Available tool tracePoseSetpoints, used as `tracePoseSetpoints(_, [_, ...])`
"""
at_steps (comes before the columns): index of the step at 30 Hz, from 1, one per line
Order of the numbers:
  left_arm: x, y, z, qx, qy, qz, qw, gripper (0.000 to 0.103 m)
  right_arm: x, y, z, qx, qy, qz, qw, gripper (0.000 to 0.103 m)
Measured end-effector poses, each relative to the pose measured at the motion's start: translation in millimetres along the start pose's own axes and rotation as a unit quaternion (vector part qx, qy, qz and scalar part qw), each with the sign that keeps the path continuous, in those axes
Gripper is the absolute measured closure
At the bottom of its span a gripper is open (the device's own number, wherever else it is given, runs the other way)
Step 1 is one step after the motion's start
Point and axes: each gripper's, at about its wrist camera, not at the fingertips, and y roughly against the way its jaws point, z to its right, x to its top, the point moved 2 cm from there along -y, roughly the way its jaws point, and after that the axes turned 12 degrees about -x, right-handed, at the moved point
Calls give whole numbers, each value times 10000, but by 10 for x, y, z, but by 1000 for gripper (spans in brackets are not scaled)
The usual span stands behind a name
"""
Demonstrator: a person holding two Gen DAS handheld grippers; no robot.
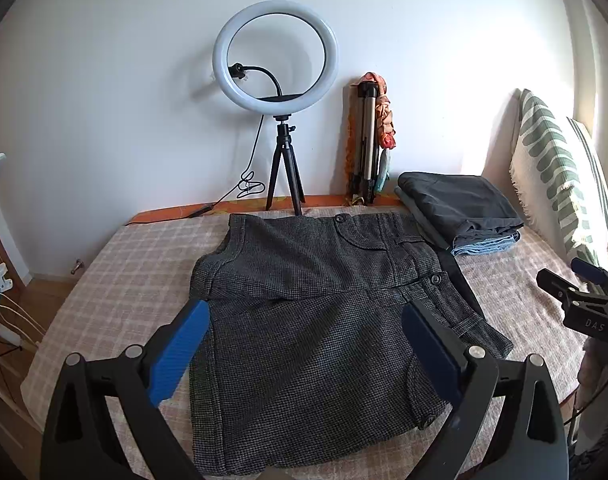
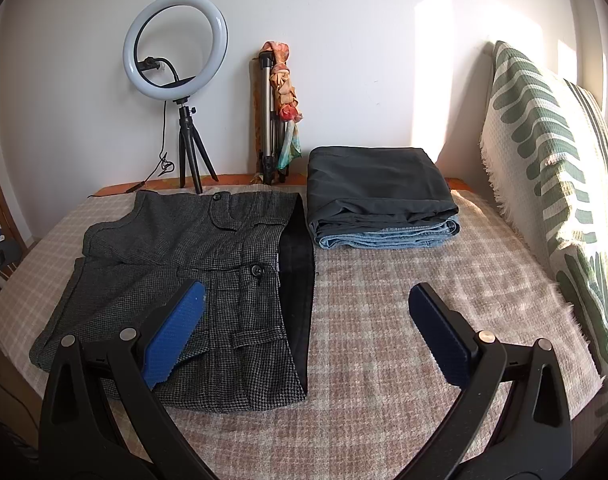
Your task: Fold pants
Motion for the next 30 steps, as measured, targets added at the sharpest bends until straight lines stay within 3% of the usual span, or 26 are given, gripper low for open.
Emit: tracePoseSetpoints(30, [-5,13,-6,0,0,25,10000,5,-50,-47,0,13,3,-61,10000,0])
